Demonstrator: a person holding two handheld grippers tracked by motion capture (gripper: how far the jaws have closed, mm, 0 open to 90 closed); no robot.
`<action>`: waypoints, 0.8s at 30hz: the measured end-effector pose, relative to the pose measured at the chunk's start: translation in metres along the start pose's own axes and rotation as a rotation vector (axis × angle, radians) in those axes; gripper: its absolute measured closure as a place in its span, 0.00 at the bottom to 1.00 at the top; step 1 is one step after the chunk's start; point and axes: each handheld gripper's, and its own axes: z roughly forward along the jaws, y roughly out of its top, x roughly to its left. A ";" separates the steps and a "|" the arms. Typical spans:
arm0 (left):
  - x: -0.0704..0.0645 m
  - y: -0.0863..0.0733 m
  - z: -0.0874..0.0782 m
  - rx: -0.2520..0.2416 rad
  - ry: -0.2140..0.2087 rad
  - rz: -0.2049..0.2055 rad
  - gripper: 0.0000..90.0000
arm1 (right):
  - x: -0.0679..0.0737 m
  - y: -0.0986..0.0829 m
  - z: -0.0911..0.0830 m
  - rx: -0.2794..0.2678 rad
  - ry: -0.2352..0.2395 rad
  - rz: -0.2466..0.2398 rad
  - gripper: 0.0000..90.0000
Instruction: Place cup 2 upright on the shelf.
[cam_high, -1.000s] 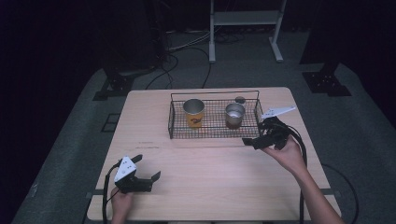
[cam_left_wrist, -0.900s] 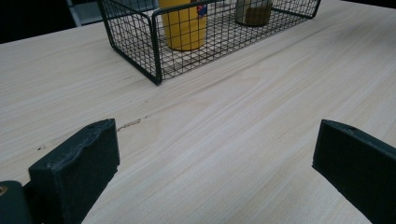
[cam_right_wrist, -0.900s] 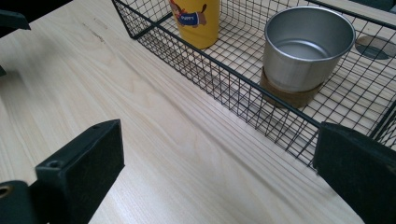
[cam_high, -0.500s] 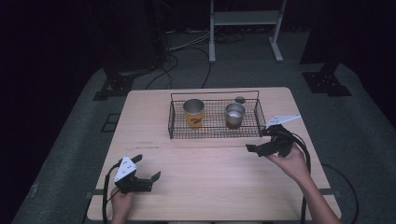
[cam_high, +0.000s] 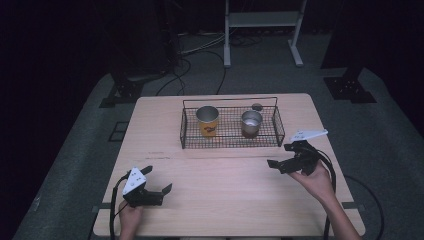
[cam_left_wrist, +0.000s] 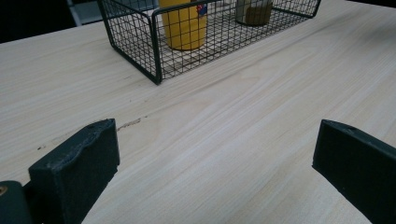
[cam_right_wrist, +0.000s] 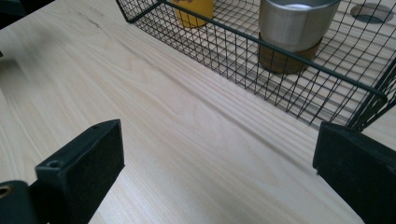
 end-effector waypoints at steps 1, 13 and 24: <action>0.000 0.000 0.000 0.000 0.000 0.000 0.00 | 0.000 -0.002 0.000 -0.001 -0.001 0.001 0.01; 0.000 0.000 0.000 0.000 0.001 0.000 0.00 | 0.003 -0.017 -0.004 -0.005 -0.024 0.003 0.01; 0.000 0.000 0.000 0.001 0.001 0.001 0.00 | 0.003 -0.035 -0.007 -0.012 -0.039 0.019 0.01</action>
